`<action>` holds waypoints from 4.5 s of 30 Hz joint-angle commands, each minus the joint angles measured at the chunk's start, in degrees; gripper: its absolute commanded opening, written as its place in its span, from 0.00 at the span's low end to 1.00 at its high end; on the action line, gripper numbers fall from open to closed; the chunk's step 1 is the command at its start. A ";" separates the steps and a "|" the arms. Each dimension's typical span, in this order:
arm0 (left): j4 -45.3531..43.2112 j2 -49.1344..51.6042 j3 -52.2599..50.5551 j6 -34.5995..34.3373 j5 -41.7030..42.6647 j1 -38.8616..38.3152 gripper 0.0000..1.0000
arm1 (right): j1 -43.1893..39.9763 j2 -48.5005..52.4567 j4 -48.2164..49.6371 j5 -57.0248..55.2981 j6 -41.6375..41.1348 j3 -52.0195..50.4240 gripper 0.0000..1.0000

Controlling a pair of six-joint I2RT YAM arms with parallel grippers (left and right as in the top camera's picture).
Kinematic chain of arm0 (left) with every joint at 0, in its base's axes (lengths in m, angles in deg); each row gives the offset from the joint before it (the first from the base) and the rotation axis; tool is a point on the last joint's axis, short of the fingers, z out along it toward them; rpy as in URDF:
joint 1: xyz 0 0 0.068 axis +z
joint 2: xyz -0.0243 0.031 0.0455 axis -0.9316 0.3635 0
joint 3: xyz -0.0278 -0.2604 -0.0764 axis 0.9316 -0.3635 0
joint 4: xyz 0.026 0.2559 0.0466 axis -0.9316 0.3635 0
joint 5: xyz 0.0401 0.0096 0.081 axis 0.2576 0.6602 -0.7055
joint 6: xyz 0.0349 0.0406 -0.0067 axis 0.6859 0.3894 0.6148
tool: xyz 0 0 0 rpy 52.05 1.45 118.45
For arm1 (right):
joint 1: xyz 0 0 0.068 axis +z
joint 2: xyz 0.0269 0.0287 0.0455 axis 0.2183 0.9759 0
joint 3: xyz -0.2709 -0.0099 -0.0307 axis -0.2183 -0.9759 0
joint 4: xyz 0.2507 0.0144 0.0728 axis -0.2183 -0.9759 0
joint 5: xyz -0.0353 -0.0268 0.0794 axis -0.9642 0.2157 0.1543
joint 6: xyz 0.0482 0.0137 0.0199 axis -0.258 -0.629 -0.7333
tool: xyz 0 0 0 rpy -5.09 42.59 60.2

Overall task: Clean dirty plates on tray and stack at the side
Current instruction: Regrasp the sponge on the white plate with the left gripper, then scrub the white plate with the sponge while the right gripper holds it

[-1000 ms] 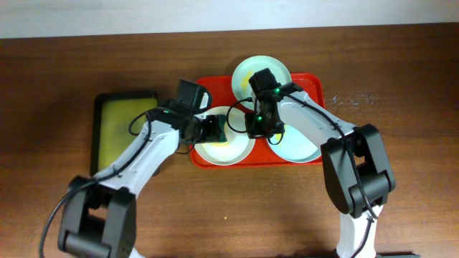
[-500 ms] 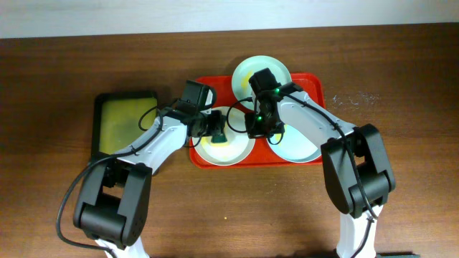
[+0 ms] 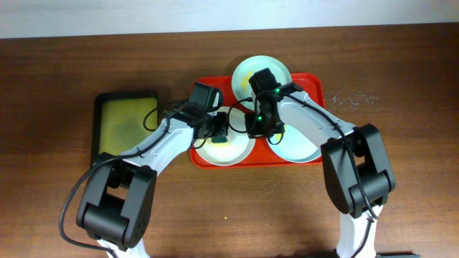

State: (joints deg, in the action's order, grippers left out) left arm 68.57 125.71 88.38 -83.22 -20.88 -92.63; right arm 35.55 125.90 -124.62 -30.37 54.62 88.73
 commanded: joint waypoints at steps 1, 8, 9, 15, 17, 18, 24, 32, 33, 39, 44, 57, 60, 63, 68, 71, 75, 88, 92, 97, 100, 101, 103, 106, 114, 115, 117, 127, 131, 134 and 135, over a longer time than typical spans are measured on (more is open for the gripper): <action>0.61 0.85 -0.17 0.20 -3.89 -0.20 0.30 | 0.35 0.42 0.00 0.11 -0.24 -0.42 0.06; 1.42 1.84 -0.17 -0.28 -4.09 -0.44 0.26 | 0.35 0.42 0.02 0.11 -0.24 -0.42 0.06; 1.60 2.21 -0.17 -1.11 -4.04 -0.57 0.25 | 0.35 0.42 0.02 0.11 -0.24 -0.42 0.06; 1.57 4.07 -0.17 -1.68 -3.89 -1.95 0.18 | 0.35 0.42 0.04 0.11 -0.24 -0.42 0.06; 1.57 4.04 -0.15 -1.68 -5.22 -1.77 0.07 | 0.35 0.42 0.02 0.09 -0.22 -0.42 0.06; 1.88 4.04 -0.15 -1.68 -7.26 -1.70 0.02 | 0.35 0.42 0.02 0.11 -0.22 -0.42 0.06; 7.41 4.02 -0.13 -1.68 -22.32 -0.57 0.00 | 0.35 0.42 0.04 0.09 -0.22 -0.42 0.06; 10.84 1.07 1.90 -1.68 -27.61 0.74 0.00 | 0.35 0.42 0.02 0.09 -0.22 -0.42 0.06; 10.84 0.22 1.90 -1.70 -25.75 0.74 0.00 | 0.35 0.42 0.04 0.09 -0.22 -0.42 0.06; 9.09 -0.98 1.88 -1.68 2.54 0.72 0.00 | 0.35 0.42 0.07 0.09 -0.24 -0.42 0.06; 8.87 -0.85 1.84 -1.68 7.72 -0.20 0.00 | 0.35 0.42 0.11 0.09 -0.24 -0.42 0.06; 8.50 0.09 -1.31 -3.61 -5.46 -2.54 0.00 | 0.35 0.42 0.31 0.09 -0.24 -0.42 0.06; 8.00 0.09 -3.85 -3.63 -12.35 -2.51 0.00 | 0.35 0.42 0.28 0.09 -0.22 -0.42 0.06; 8.46 0.09 -4.79 -3.63 -25.20 -2.51 0.00 | 0.35 0.42 0.26 0.09 -0.22 -0.42 0.06; 8.24 0.04 -3.67 -3.63 -37.90 -2.51 0.00 | 0.35 0.42 0.26 0.00 -0.22 -0.42 0.06; 6.67 0.04 -2.14 -3.63 -37.68 -2.54 0.00 | 0.35 0.42 0.26 -0.33 -0.22 -0.42 0.06; 5.70 0.00 1.55 -3.63 -25.03 -2.54 0.00 | 0.35 0.42 0.28 -0.33 -0.22 -0.42 0.06; -3.02 4.87 1.77 -6.19 -8.02 -2.51 0.00 | 0.35 0.42 0.44 -0.33 -0.22 -0.42 0.06; -2.32 7.76 1.77 -5.70 -19.50 -1.75 0.00 | 0.35 0.42 0.42 -0.33 -0.22 -0.42 0.06; 2.80 7.78 1.79 -3.28 -30.51 0.87 0.00 | 0.35 0.42 0.44 -0.33 -0.22 -0.42 0.06; 3.32 7.45 1.81 -0.15 -31.52 1.14 0.00 | 0.35 0.42 0.46 -0.33 -0.20 -0.42 0.06; 3.34 6.82 1.86 0.72 -31.52 1.14 0.00 | 0.35 0.42 0.44 -0.33 -0.22 -0.42 0.06; 3.80 4.66 1.90 0.70 -31.47 1.14 0.00 | 0.35 0.42 0.44 -0.33 -0.22 -0.42 0.06; 4.22 0.39 1.90 0.68 -29.27 0.92 0.00 | 0.35 0.42 0.46 -0.33 -0.22 -0.42 0.06; 2.93 3.72 1.77 -4.66 -7.10 0.70 0.00 | 0.35 0.42 0.90 -0.33 -0.22 -0.42 0.06; 2.45 5.11 1.77 -4.63 -6.99 0.70 0.00 | 0.35 0.42 0.90 -0.33 -0.22 -0.42 0.06; 1.75 7.26 1.77 -4.44 -7.21 0.72 0.00 | 0.35 0.42 0.87 -0.33 -0.22 -0.42 0.06; 9.38 7.23 1.79 -4.44 -40.06 1.86 0.00 | 0.35 0.42 0.70 -0.33 -0.20 -0.42 0.04; 8.98 2.12 1.79 -4.46 -34.67 0.48 0.00 | 0.35 0.42 0.74 -0.33 -0.22 -0.42 0.04; 7.54 -0.70 1.79 -4.46 -19.17 0.02 0.00 | 0.35 0.42 0.94 -0.33 -0.22 -0.42 0.04; 6.91 -0.66 1.79 -4.48 -11.63 0.02 0.00 | 0.35 0.42 0.92 -0.33 -0.22 -0.42 0.04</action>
State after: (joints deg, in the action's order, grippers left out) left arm 76.64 128.26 90.54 -87.17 -46.63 -93.22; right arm 36.07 125.90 -122.98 -28.52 54.40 88.75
